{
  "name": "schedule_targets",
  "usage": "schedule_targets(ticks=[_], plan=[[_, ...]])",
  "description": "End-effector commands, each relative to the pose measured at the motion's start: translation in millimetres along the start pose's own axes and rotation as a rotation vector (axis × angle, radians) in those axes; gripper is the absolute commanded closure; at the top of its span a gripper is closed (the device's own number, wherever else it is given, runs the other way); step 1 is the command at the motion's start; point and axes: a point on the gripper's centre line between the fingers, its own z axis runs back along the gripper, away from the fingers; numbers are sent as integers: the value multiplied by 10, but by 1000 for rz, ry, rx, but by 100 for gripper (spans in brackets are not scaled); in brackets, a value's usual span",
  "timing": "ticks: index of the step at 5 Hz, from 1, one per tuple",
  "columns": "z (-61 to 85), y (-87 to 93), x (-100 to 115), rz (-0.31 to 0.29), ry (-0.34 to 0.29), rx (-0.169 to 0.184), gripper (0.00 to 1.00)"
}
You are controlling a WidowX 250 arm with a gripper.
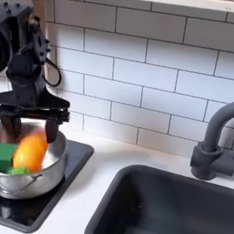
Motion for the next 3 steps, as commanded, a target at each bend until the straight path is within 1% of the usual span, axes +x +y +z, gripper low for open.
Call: schedule_targets(ticks=[1,2,3], plan=[[25,41,12,13,-3,7,0],[41,69,-7,26,-1,17,0],[32,69,-24,27,1,26,0]])
